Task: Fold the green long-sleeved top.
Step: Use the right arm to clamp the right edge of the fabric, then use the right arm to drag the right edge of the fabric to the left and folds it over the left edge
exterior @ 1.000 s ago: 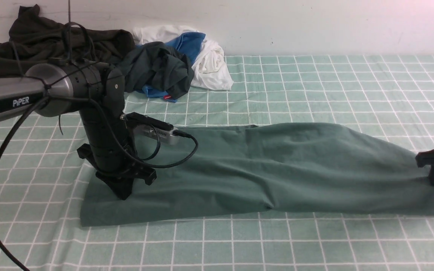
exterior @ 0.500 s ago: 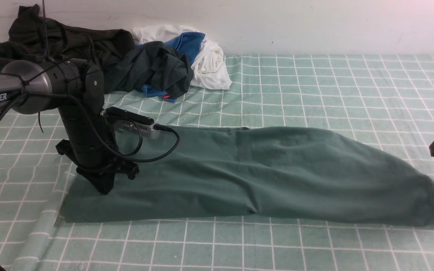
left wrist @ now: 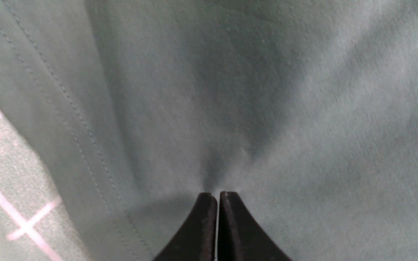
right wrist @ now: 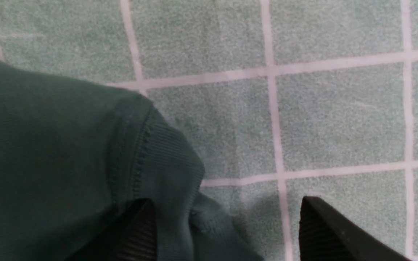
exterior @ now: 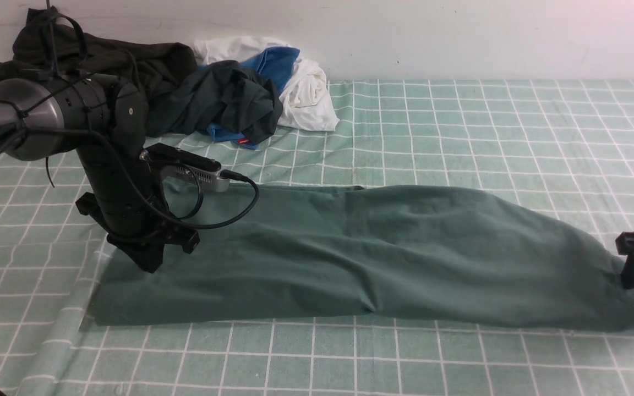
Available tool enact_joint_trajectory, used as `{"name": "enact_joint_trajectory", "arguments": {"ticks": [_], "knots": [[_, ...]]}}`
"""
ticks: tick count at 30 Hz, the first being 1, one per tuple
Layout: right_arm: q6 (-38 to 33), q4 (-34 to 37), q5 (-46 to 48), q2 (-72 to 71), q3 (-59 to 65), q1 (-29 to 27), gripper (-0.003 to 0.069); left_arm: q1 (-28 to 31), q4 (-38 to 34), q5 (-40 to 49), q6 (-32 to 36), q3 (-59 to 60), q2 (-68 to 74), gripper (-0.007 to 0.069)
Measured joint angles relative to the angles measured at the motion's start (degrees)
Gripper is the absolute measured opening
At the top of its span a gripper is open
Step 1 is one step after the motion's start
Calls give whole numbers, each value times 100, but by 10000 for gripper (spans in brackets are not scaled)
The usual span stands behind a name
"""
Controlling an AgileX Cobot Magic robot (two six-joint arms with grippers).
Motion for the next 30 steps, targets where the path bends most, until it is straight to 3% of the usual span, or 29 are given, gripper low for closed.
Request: {"name": "enact_joint_trajectory", "arguments": {"ticks": [7, 11, 14, 15, 18, 20, 26, 30], "knots": [[-92, 0, 0, 86, -6, 167, 475, 0, 0, 5, 5, 0, -23, -4], [-92, -6, 12, 117, -22, 234, 419, 0, 0, 10, 5, 0, -38, -4], [-116, -32, 37, 123, -41, 303, 302, 0, 0, 10, 5, 0, -123, -4], [-113, -32, 37, 123, -46, 312, 302, 0, 0, 10, 5, 0, -123, -4], [-136, -176, 77, 109, -58, 369, 97, 0, 0, 3, 28, 0, -385, -4], [-105, -359, 136, 89, -91, 369, 44, 0, 0, 3, 30, 0, -569, -4], [575, -1521, 489, -158, -580, 235, 41, 0, 102, 176, 34, 0, -1481, -4], [786, -1851, 880, -505, -1265, 218, 41, 0, 203, 345, 24, 0, -2143, -4]]}}
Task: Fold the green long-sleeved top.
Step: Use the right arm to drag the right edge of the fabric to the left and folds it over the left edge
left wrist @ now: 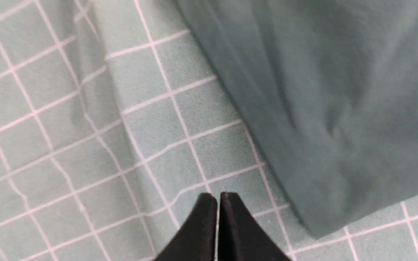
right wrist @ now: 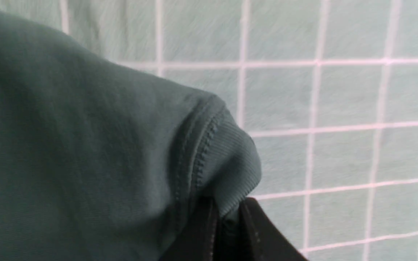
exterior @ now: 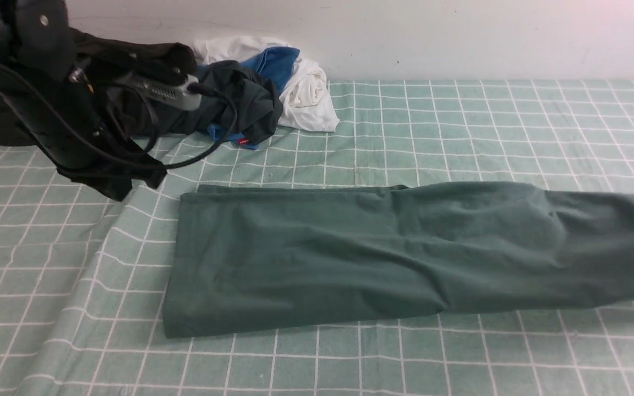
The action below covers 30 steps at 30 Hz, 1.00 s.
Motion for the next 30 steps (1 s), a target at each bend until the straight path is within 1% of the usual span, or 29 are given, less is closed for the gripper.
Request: {"name": "enact_joint_trajectory", "arguments": {"ticks": [3, 5, 7, 8, 9, 10, 12, 14, 15, 16, 17, 21, 22, 23, 24, 25, 26, 27, 29, 30], "knots": [[-246, 222, 388, -248, -576, 255, 41, 0, 46, 118, -15, 0, -519, -4], [-529, 570, 653, -396, -925, 667, 41, 0, 50, 215, -29, 0, -805, -4], [-780, 1008, 873, -474, -1262, 1259, 41, 0, 50, 332, -35, 0, -1051, -4], [-801, 1056, 909, -480, -1295, 1393, 41, 0, 50, 352, -35, 0, -1074, -4], [-925, 1384, 977, -480, -1504, 1882, 41, 0, 50, 429, -35, 0, -1228, -4], [-952, 1478, 978, -480, -1556, 1954, 41, 0, 50, 441, -35, 0, -1270, -4], [-1033, 2017, 944, -374, -1829, 2882, 41, 0, 50, 609, -35, 5, -1527, -4], [-1052, 2352, 731, -194, -2016, 3540, 41, 0, 50, 747, -35, 11, -1725, -4], [-1052, 2352, 702, -171, -2034, 3599, 41, 0, 50, 756, -35, 11, -1725, -4], [-1066, 2598, 454, 50, -2185, 4097, 41, 0, 50, 807, -40, 17, -1895, -4], [-1060, 2749, 238, 254, -2282, 4334, 41, 0, 50, 823, -40, 17, -2003, -4], [-954, 3113, -416, 966, -2467, 4949, 41, 0, 50, 877, -40, 17, -2269, -4], [-946, 3130, -450, 1009, -2485, 4996, 41, 0, 50, 877, -40, 17, -2278, -4], [-939, 3254, -666, 1338, -2575, 5143, 46, 0, 50, 886, -40, 17, -2328, -4], [-939, 3261, -702, 1379, -2587, 5155, 47, 0, 50, 883, -40, 17, -2329, -4], [-939, 3400, -759, 1735, -2744, 5231, 74, 0, 50, 888, -40, 17, -2344, -4], [-939, 3400, -759, 1735, -2763, 5232, 74, 0, 50, 888, -40, 17, -2344, -4], [-946, 3506, -669, 1941, -2957, 5237, 132, 0, 50, 888, -40, 17, -2344, -4], [-988, 3529, -451, 2003, -3167, 5213, 209, 0, 25, 888, -40, 17, -2338, -4], [-1006, 3512, -135, 2003, -3353, 5169, 274, 0, -1, 888, -40, 21, -2338, -4]]}}
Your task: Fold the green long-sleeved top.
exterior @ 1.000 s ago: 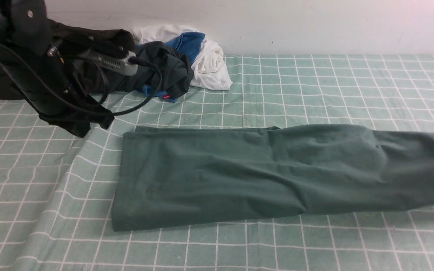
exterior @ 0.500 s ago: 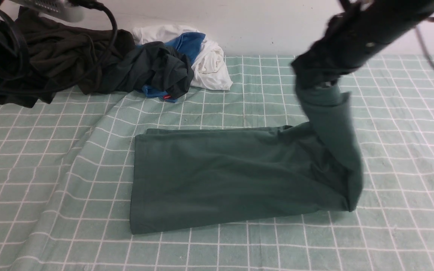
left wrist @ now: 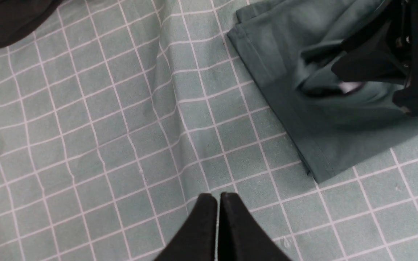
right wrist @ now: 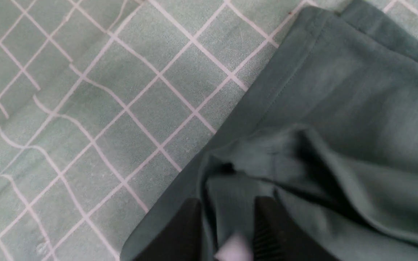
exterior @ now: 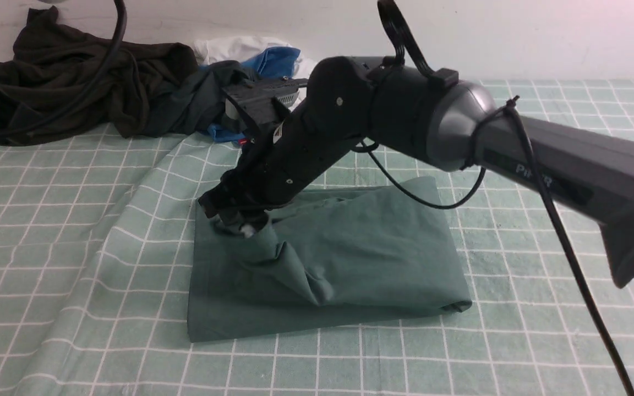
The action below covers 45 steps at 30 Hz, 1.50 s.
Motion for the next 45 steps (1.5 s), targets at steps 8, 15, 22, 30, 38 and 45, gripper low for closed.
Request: {"name": "enact_joint_trajectory", "arguments": {"ticks": [8, 15, 22, 30, 38, 45], "knots": [[24, -1400, 1428, -515, -361, -481, 499, 0, -583, -451, 44, 622, -5, -4], [147, -2041, 1424, -1995, 1432, -912, 393, -326, -620, -1290, 196, 2023, -370, -4], [340, -2089, 172, -4562, 3654, -1133, 163, -406, -55, -1586, -292, 3286, -2094, -4], [394, -1970, -1330, -7473, 5969, -1183, -7, -406, 496, -1656, -997, 4489, -4281, -4], [824, -1929, -2095, -9870, 7375, -1183, -13, -406, 779, -1928, -1241, 5085, -5673, -4], [837, -1937, -2135, -10363, 7663, -1183, -13, -406, 805, -2263, -1241, 5103, -5902, -4]]}}
